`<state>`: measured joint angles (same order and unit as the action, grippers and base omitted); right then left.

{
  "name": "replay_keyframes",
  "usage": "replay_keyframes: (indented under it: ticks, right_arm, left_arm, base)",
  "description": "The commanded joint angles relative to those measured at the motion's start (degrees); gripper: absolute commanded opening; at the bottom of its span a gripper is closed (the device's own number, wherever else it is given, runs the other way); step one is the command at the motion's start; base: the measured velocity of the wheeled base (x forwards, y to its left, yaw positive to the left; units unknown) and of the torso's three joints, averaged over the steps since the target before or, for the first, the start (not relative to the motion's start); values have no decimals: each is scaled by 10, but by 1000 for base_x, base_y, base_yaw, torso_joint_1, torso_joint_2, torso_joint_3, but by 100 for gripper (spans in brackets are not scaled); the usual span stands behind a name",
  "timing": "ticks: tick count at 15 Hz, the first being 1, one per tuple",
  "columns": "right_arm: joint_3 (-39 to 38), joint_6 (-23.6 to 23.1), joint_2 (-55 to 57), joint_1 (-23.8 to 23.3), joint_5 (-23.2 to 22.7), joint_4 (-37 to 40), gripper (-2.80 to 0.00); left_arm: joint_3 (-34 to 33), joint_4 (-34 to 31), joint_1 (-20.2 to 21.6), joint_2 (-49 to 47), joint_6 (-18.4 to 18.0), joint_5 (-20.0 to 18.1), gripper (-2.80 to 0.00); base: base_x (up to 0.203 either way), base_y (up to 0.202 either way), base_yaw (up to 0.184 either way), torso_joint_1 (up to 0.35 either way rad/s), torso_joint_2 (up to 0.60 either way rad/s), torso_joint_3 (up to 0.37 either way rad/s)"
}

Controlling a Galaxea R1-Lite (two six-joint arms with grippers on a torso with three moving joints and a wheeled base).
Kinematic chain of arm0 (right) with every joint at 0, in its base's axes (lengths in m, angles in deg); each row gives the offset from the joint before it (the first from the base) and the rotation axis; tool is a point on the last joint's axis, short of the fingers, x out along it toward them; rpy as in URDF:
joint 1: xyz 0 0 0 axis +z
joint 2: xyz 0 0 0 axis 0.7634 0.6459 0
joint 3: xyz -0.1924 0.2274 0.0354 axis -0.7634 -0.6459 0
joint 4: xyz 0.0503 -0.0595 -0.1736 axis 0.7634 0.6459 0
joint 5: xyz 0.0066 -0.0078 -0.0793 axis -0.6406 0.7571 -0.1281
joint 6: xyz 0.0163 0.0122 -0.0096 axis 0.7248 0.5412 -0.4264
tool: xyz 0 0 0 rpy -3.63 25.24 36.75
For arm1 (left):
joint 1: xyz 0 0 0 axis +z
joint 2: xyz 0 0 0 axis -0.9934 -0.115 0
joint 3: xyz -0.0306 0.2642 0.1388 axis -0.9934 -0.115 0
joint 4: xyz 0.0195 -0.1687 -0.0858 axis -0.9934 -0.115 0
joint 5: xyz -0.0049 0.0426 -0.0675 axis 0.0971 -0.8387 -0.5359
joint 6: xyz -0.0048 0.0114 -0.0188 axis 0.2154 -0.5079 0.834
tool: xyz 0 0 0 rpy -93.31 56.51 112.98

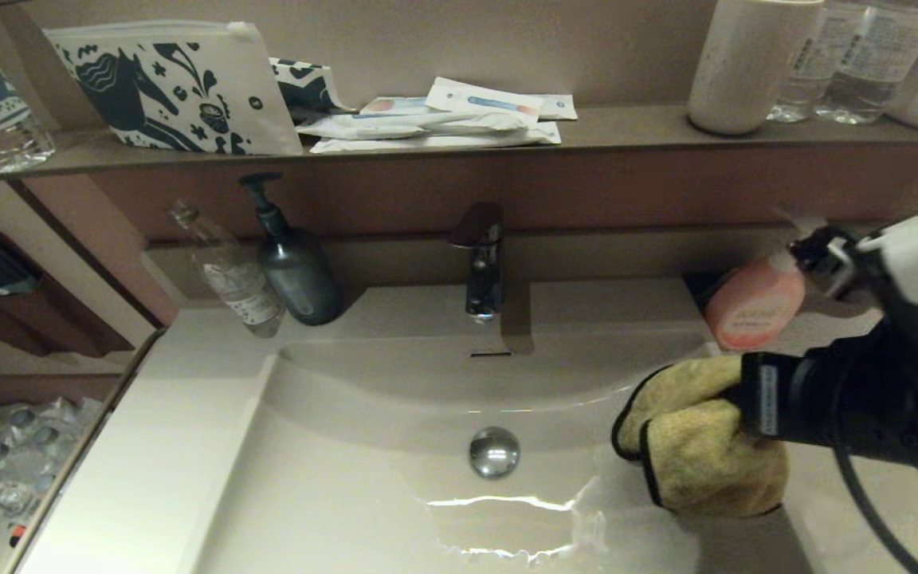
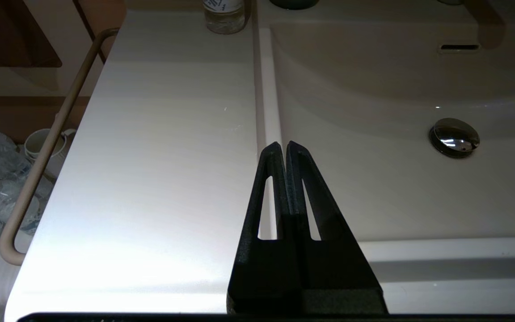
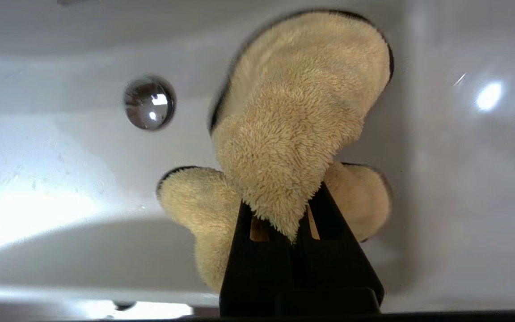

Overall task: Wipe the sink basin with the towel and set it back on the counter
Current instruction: Wipe the sink

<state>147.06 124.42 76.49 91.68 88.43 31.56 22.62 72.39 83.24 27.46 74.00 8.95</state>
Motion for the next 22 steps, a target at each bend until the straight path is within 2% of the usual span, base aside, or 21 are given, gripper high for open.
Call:
replay_keyframes:
  ticks: [1, 3, 6, 8, 11, 15, 19, 22]
  right_arm:
    - [5, 65, 92, 20, 9, 2, -280]
    - [7, 106, 146, 30, 14, 0, -280]
    - [7, 128, 231, 47, 15, -11, -280]
    - [3, 133, 291, 55, 16, -46, -280]
    - [2, 128, 362, 65, 17, -99, -280]
    - [2, 94, 410, 65, 17, -181, -280]
    - [23, 90, 453, 65, 16, -213, -280]
    - [56, 91, 459, 70, -22, -213, -280]
  left_arm:
    - [0, 0, 1, -1, 0, 0, -280]
    - [0, 0, 0, -1, 1, 0, -280]
    - [0, 0, 0, -1, 0, 0, -280]
    - [0, 0, 0, -1, 0, 0, -280]
    - [0, 0, 0, -1, 1, 0, -280]
    - [0, 0, 1, -1, 1, 0, -280]
    - [0, 0, 0, -1, 0, 0, -280]
    - [0, 0, 0, -1, 0, 0, -280]
  base:
    - [0, 0, 0, 0, 0, 0]
    - [0, 0, 0, 0, 0, 0]
    - [0, 0, 0, 0, 0, 0]
    - [0, 0, 0, 0, 0, 0]
    - [0, 0, 0, 0, 0, 0]
    - [0, 0, 0, 0, 0, 0]
    - [0, 0, 0, 0, 0, 0]
    - [0, 0, 0, 0, 0, 0]
